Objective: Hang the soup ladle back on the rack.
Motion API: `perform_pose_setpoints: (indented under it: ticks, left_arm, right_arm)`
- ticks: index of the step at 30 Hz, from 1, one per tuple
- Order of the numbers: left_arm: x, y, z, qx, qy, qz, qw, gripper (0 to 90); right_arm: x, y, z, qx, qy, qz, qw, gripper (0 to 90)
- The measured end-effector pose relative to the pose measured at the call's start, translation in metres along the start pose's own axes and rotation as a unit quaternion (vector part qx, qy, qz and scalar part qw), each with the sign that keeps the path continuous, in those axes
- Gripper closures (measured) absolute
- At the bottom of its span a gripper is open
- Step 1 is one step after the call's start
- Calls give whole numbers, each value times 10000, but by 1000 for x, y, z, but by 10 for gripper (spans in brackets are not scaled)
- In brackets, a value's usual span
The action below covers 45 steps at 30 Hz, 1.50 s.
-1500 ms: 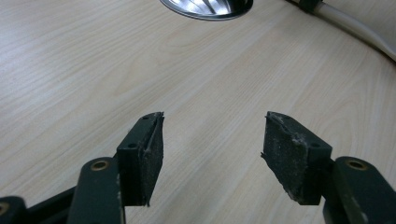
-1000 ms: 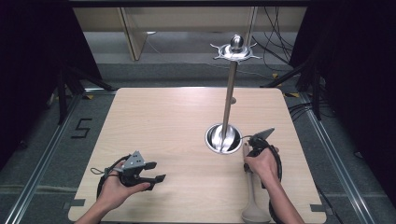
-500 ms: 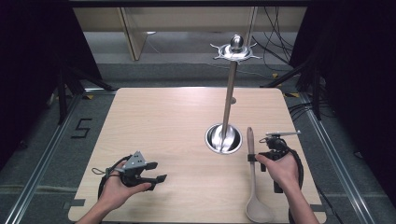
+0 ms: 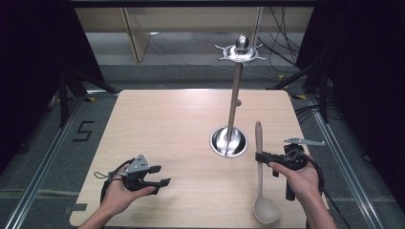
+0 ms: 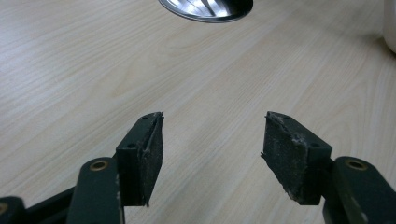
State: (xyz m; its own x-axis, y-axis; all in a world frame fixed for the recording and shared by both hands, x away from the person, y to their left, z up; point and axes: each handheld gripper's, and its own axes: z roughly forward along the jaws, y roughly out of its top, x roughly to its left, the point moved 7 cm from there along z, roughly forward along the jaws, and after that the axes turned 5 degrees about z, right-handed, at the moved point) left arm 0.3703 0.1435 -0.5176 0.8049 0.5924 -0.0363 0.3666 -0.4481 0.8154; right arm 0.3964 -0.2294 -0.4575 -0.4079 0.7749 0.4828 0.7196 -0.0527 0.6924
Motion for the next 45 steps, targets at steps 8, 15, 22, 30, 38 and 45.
perform_pose_setpoints:
  ticks: [8, 15, 22, 30, 38, 45]
  left_arm:
    - [-2, 17, -4, -416, 74, -65, 9991, 365]
    - [-2, 46, -11, -960, 86, -45, 9953, 367]
    - [-6, 80, -11, -1289, 56, 78, 9916, 376]
    - [-17, 120, -1, -1602, -121, 231, 9867, 394]
    - [-27, 139, 9, -1626, -233, 330, 9859, 429]
    - [-41, 156, 22, -1653, -407, 497, 9842, 462]
  right_arm:
    - [11, 6, -11, -584, 320, -542, 9963, 743]
    - [19, 9, -16, -1091, 272, -1055, 9880, 743]
    - [29, 14, -18, -1360, 186, -1521, 9788, 743]
    - [37, 18, -20, -1557, 93, -1766, 9718, 743]
    - [42, 17, -19, -1611, 78, -1808, 9702, 743]
    - [46, 16, -18, -1635, 73, -1841, 9692, 743]
